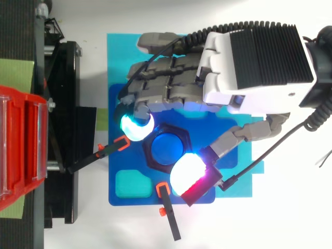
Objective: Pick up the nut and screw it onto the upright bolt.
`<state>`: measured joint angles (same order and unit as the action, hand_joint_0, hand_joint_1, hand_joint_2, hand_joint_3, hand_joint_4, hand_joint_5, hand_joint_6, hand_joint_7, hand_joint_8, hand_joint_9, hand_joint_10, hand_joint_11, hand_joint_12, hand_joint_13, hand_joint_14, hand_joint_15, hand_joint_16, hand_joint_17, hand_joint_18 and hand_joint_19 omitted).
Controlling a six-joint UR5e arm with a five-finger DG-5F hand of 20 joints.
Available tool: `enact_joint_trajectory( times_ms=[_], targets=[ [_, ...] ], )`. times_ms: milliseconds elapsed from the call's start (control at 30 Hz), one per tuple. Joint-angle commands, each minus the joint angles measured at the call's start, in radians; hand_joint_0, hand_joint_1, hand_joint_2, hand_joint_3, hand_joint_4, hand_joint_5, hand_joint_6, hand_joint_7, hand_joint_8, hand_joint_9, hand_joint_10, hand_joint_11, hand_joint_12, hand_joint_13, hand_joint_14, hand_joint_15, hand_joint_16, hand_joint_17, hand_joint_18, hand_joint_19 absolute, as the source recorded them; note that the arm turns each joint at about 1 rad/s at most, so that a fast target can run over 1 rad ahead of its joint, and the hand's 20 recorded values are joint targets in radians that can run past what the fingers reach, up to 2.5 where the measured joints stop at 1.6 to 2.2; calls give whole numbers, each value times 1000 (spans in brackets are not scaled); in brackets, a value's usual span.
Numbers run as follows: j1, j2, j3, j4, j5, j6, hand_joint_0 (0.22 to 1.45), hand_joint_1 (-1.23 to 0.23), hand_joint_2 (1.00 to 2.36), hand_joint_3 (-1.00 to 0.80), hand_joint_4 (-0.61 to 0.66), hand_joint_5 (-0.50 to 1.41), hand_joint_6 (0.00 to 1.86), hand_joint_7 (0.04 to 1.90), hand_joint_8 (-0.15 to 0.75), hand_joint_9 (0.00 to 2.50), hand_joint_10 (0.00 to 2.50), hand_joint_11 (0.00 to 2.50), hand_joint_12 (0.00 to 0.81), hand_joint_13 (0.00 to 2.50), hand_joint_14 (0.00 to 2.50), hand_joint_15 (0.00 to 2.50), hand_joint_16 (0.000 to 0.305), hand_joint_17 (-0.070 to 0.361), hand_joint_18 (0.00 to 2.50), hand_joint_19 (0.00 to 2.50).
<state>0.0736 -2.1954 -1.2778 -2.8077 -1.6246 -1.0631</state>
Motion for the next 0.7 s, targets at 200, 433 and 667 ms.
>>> enact_joint_trajectory(
  times_ms=[200,433,667],
  targets=[
    [-14,0,0,0,-8,-1,508,-284,1000,-500,182,35,512,1415,268,982,0,0,220,605,0,0,21,47,254,0],
    [-24,0,0,4,-9,-1,515,-274,1000,-500,127,79,526,1402,219,1340,0,0,184,851,0,0,16,36,492,0],
    [-32,0,0,10,-18,-3,519,-278,1000,-500,133,92,546,1394,189,1664,0,11,169,1113,0,0,13,29,725,0]
  ],
)
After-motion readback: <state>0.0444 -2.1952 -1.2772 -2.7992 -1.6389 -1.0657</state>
